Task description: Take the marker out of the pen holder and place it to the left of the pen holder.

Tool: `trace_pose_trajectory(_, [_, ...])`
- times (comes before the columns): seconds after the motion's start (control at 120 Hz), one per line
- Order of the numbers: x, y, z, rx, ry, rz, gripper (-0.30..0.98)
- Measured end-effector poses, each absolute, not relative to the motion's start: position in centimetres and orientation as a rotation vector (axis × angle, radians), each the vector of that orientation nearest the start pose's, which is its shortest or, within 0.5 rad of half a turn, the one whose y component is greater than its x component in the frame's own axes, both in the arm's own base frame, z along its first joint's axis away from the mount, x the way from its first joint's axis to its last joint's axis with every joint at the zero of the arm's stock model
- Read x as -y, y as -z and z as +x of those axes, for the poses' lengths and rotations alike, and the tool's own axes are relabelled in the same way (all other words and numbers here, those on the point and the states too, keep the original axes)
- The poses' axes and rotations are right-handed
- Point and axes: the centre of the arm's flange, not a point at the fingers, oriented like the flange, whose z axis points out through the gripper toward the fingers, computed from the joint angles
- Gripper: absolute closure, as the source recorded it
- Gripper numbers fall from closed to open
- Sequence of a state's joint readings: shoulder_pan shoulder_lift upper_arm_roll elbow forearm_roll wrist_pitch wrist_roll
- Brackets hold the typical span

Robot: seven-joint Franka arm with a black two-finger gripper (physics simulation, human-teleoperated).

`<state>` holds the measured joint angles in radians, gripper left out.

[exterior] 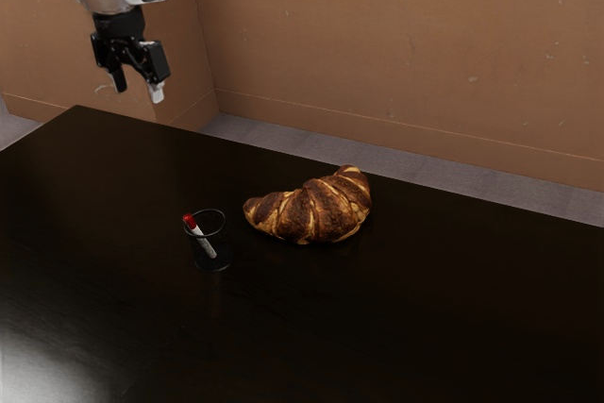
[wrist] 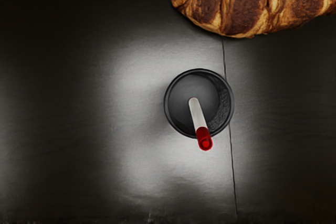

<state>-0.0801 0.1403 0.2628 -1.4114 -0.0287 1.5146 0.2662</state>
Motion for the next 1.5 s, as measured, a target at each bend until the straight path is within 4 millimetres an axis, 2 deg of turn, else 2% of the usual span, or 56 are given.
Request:
trace_pose_trajectory(0.133, [-9.3,-62.2,58.1,-0.139,-0.055,-3.141,0.0])
trace_pose_trajectory(0.2, [-8.9,-61.8,57.8,-0.15,-0.075,-3.147,0.0])
trace_pose_trajectory(0.233, [-8.2,-60.4,57.2,-0.167,-0.108,-3.155,0.0])
trace_pose_trajectory(0.308, [-6.9,-55.7,53.9,-0.204,-0.157,-3.182,0.0])
trace_pose_trajectory(0.375, [-6.3,-51.9,51.0,-0.222,-0.117,-3.189,0.0])
trace_pose_trajectory(0.425, [-6.4,-50.2,50.2,-0.219,-0.051,-3.178,0.0])
trace_pose_trajectory(0.483, [-6.3,-48.9,50.5,-0.225,0.015,-3.163,0.0])
trace_pose_trajectory(0.608, [-6.1,-47.7,51.5,-0.211,0.1,-3.164,0.0])
trace_pose_trajectory(0.758, [-5.8,-43.8,53.1,-0.196,0.073,-3.166,0.0])
trace_pose_trajectory(0.933, [-5.0,-39.7,53.7,-0.187,0.1,-3.173,0.0])
trace_pose_trajectory(1.133, [-4.5,-37.6,54.6,-0.175,0.136,-3.175,0.0])
trace_pose_trajectory(1.3, [-5.8,-36.5,54.8,-0.113,0.142,-3.188,0.0])
trace_pose_trajectory(1.367, [-6.1,-36.5,54.9,-0.1,0.149,-3.189,0.08])
trace_pose_trajectory(1.5, [-5.8,-35.9,55.0,-0.088,0.145,-3.201,0.41])
